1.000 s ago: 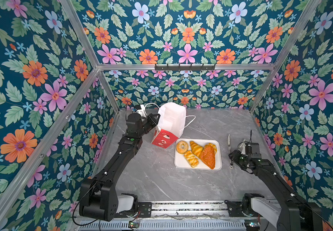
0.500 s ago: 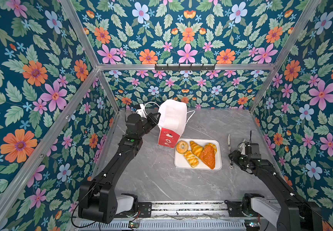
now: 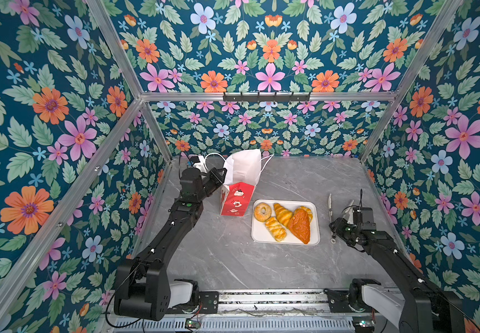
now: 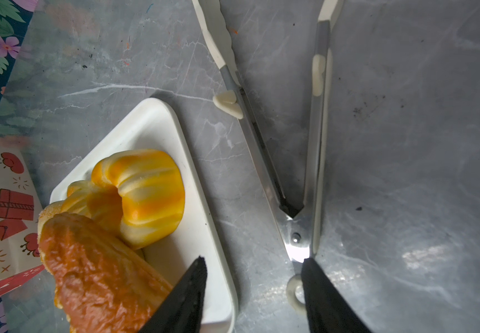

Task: Take the fake bread out of the paper bag
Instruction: 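Lift the empty paper bag upright with the left gripper and set it down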

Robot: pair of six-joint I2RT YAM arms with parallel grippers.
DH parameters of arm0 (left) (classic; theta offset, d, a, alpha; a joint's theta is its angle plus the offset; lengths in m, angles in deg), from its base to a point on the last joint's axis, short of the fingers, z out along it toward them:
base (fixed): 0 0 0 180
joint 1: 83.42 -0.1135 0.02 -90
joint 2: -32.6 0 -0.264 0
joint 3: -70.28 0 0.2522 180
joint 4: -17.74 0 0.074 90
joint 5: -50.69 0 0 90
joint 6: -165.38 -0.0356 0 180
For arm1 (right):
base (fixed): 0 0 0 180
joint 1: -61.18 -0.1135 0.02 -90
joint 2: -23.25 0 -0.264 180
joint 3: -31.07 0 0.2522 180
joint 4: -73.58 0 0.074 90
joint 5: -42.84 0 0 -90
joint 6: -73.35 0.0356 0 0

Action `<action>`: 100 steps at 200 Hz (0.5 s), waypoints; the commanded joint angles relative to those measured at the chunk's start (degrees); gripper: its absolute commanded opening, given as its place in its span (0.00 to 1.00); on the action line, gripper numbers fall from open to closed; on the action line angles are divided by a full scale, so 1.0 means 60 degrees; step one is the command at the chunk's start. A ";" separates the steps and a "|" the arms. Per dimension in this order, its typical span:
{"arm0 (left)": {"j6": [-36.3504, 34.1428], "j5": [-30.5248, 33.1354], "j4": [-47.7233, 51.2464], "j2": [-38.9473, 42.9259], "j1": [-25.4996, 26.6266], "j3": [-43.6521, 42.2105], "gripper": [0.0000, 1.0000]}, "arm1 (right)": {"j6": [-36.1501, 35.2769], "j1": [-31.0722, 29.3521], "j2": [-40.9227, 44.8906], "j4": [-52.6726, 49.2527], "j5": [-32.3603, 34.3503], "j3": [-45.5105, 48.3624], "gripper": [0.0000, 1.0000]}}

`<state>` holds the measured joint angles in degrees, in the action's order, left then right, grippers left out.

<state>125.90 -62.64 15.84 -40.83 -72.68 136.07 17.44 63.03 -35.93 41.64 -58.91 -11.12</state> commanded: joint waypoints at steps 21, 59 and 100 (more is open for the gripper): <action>-0.1088 0.0518 0.1379 0.0394 -0.0205 0.0357 0.18 | 0.0017 0.0000 -0.0098 0.0216 -0.0015 0.0048 0.55; -0.1572 0.0776 0.2190 0.0647 -0.0490 0.0483 0.39 | 0.0015 0.0000 -0.0098 0.0250 -0.0049 0.0058 0.54; -0.2056 0.1041 0.3024 0.0873 -0.0702 0.0701 0.49 | 0.0021 0.0000 -0.0098 0.0333 -0.0078 0.0122 0.55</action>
<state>116.88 -57.70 30.58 -36.66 -76.46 139.33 17.46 63.03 -36.50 42.43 -59.04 -10.68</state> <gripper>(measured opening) 0.480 0.544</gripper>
